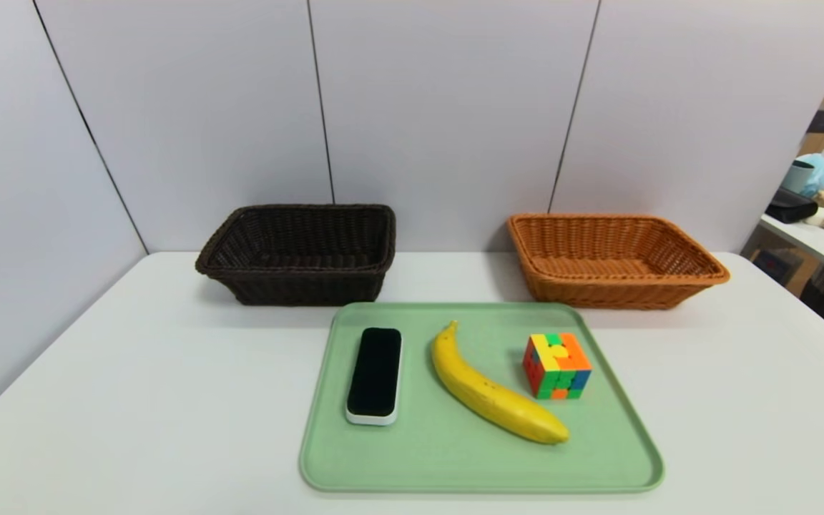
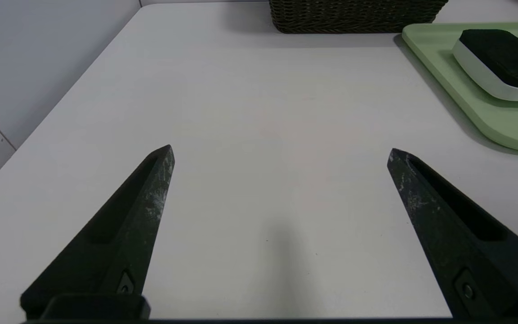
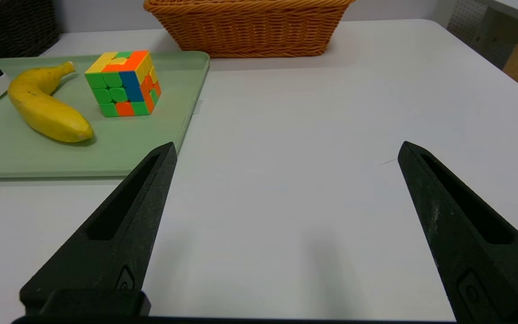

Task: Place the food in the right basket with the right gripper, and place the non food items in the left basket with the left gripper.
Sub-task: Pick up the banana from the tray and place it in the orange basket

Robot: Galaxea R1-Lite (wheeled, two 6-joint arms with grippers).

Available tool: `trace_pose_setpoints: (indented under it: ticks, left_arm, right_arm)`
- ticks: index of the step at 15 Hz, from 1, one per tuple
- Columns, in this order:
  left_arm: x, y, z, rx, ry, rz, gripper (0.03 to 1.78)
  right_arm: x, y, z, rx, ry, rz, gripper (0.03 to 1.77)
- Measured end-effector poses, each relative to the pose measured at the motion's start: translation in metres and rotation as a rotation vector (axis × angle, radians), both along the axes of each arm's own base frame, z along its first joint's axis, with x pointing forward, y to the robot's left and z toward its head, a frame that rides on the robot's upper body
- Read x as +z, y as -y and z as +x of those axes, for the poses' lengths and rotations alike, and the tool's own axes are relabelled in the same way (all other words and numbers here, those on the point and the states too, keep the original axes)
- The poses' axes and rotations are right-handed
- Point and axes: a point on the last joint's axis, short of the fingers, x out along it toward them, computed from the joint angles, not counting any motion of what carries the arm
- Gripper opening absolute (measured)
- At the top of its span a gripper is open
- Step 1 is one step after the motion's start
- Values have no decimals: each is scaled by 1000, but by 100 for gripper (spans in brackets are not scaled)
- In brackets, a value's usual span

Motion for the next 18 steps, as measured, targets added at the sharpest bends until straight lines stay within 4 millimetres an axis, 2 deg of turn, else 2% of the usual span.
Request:
trace_pose_setpoints:
  ticks: [18]
  left_arm:
    - [0,0,0,0,0,-3,169]
  right_arm:
    - [0,0,0,3,-2,-15,170]
